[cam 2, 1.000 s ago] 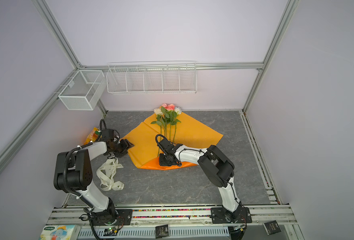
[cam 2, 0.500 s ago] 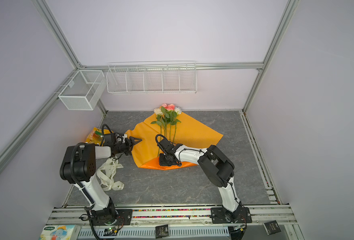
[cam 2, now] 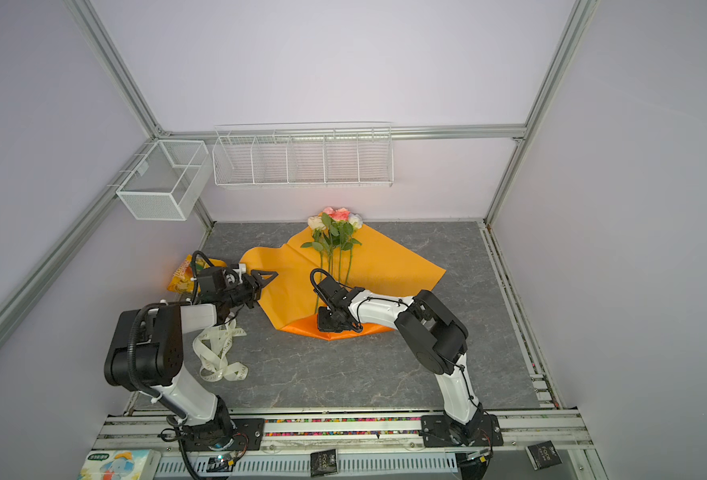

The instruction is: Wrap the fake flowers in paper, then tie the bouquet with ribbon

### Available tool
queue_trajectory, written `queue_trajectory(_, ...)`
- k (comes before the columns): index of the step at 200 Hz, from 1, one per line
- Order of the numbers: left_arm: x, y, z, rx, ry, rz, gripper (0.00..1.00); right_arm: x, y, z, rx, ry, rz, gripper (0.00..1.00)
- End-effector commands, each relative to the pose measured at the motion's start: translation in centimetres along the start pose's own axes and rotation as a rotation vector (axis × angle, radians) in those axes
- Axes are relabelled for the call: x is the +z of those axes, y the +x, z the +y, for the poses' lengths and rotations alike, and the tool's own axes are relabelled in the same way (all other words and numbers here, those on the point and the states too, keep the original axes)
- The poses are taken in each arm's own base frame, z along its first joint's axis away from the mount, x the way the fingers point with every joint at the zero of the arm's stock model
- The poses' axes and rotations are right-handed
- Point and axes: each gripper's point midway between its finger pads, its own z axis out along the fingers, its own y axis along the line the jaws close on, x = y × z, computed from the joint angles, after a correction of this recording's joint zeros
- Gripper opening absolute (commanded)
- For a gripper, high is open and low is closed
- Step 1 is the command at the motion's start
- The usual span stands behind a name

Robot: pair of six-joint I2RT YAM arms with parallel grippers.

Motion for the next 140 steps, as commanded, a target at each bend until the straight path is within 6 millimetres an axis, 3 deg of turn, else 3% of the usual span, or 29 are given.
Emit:
queue_trajectory(1, -0.5, 0.3, 1.6, -0.02, -0.065, -0.02, 0.59, 1.9, 1.6, -3.2, 0.019, 0.107, 0.059, 0.16)
queue_trajectory(54, -2.8, 0.5, 1.4, -0.011, -0.165, -0.101, 0.55, 1.9, 1.5, -2.9, 0.019, 0.1, 0.057, 0.16)
queue_trajectory(84, -4.5, 0.6, 1.3, 0.033, -0.243, -0.155, 0.42, 1.9, 1.3, -2.8, 0.021, 0.096, 0.056, 0.16)
queue_trajectory(122, -2.3, 1.3, 2.3, -0.005, -0.218, -0.049, 0.3, 1.9, 1.3, -2.7, 0.021, 0.09, 0.055, 0.16)
queue_trajectory(140, -2.2, 1.0, 3.0, -0.015, -0.237, -0.058, 0.23, 1.8, 1.3, -2.8, 0.02, 0.094, 0.054, 0.16)
